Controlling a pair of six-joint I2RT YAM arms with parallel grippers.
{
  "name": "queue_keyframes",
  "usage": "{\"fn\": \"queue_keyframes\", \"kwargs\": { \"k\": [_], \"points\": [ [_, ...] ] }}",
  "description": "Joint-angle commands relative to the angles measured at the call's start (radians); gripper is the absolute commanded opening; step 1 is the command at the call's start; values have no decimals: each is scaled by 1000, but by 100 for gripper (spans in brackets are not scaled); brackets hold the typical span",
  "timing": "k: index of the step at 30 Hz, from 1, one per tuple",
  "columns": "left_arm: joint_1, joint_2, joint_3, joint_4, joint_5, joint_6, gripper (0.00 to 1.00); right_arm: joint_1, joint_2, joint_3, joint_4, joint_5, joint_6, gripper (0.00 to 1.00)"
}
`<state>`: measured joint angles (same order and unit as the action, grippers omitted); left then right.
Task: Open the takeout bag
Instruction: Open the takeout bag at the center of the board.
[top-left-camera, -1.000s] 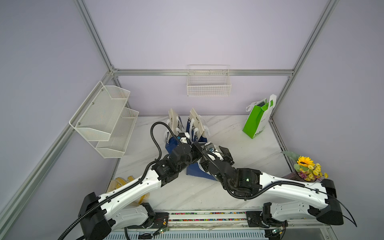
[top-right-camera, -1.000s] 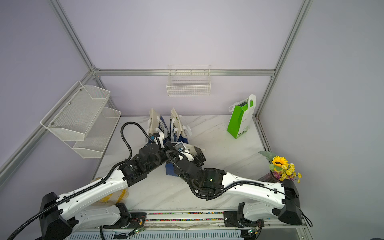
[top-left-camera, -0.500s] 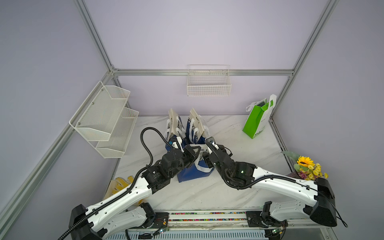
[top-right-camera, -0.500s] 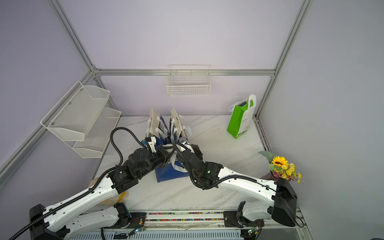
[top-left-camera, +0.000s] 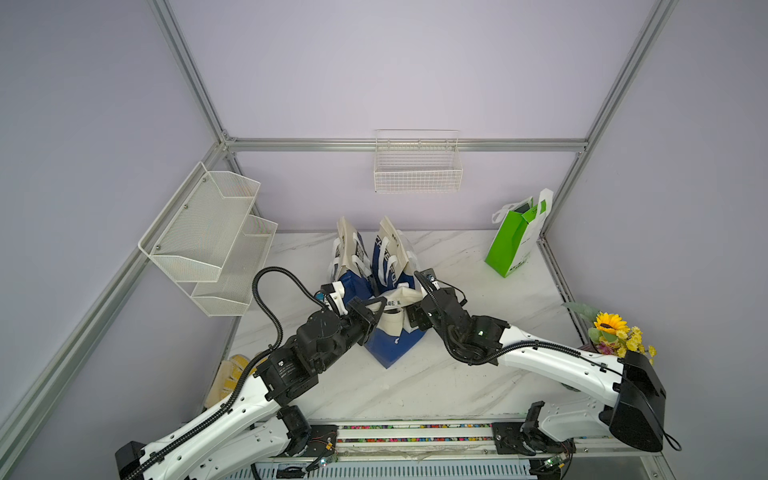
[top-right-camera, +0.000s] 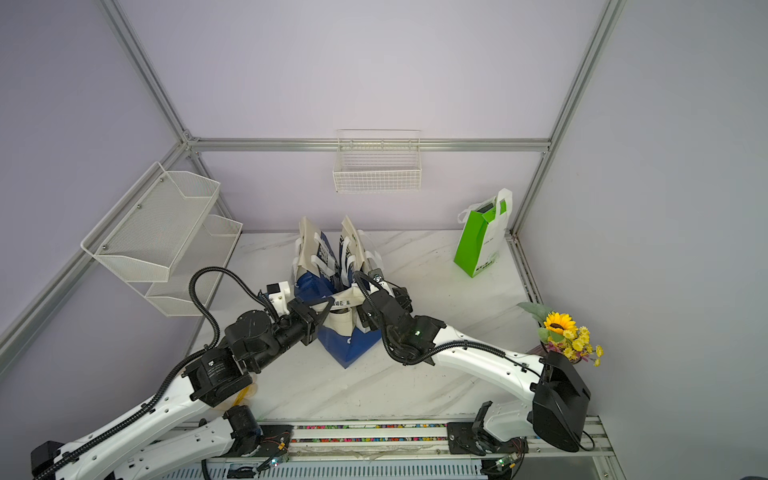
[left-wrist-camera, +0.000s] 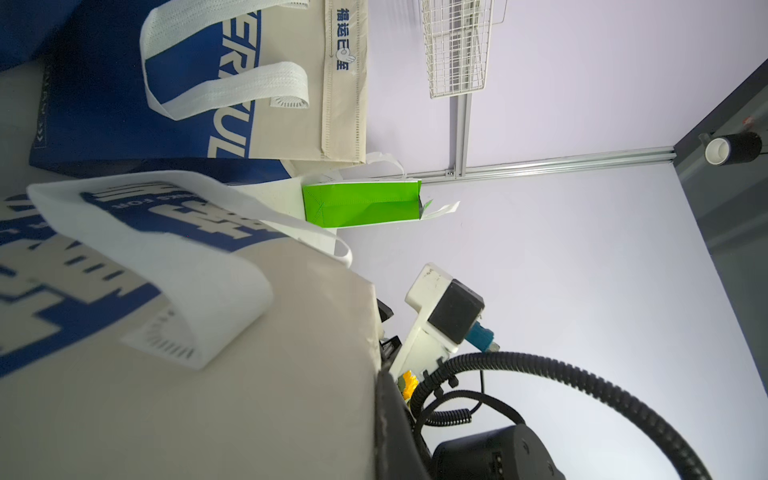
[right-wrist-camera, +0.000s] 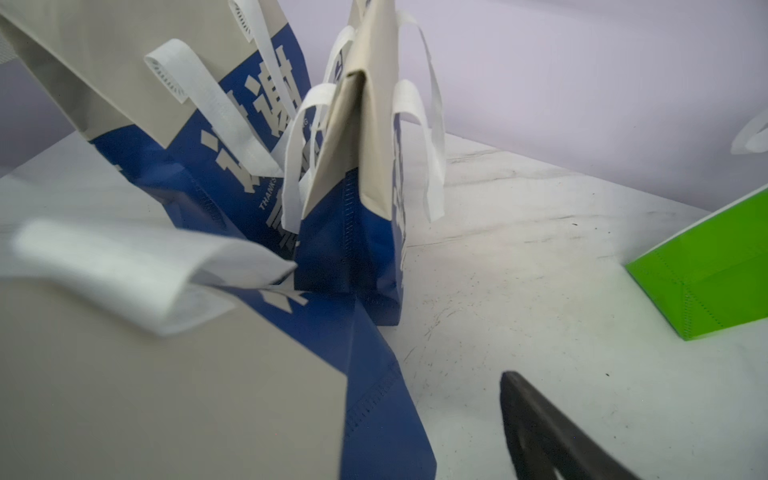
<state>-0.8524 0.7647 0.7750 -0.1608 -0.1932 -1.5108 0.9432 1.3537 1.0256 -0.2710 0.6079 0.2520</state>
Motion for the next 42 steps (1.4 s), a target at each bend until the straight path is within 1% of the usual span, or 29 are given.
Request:
{"fn": "queue_keyframes", "kwargs": {
  "k": [1,3,5,7,9,12,13,14,17,21,23,29,31,35,38,42],
  "points": [
    [-1,-64,-2,96,-38,-21,0,-39,-38,17,-188,92,35,95],
    [2,-50,4,78,-36,-17,0,24,-137,-11,-128,-31,-56,97],
    [7,-27,8,69,-27,-18,0,90,-215,16,-163,-53,-58,97],
    [10,3,16,75,-13,-14,0,127,-243,75,-272,-17,-15,97],
    [13,31,25,90,1,-13,0,173,-239,132,-363,19,6,97],
    [14,65,46,98,14,-12,0,287,-173,223,-485,139,15,97],
    [16,71,54,98,18,-12,0,313,-144,252,-512,186,14,97],
    [16,77,59,98,23,-10,0,323,-120,276,-527,206,6,97],
    [18,79,69,96,23,-8,0,324,-69,318,-482,212,-90,96],
    [18,76,81,77,25,-6,0,318,32,403,-481,219,-172,94],
    [17,73,89,65,25,-2,0,297,87,432,-485,204,-203,94],
    [22,53,113,7,28,18,0,229,163,500,-488,158,-248,92],
    [26,51,121,-20,29,26,0,213,178,517,-488,133,-260,90],
    [44,44,132,-77,36,45,0,177,155,538,-499,10,-269,90],
    [70,38,134,-95,60,51,0,127,137,561,-535,-66,-255,90],
    [88,44,142,-95,90,49,0,101,140,570,-556,-97,-261,90]
  ]
}}
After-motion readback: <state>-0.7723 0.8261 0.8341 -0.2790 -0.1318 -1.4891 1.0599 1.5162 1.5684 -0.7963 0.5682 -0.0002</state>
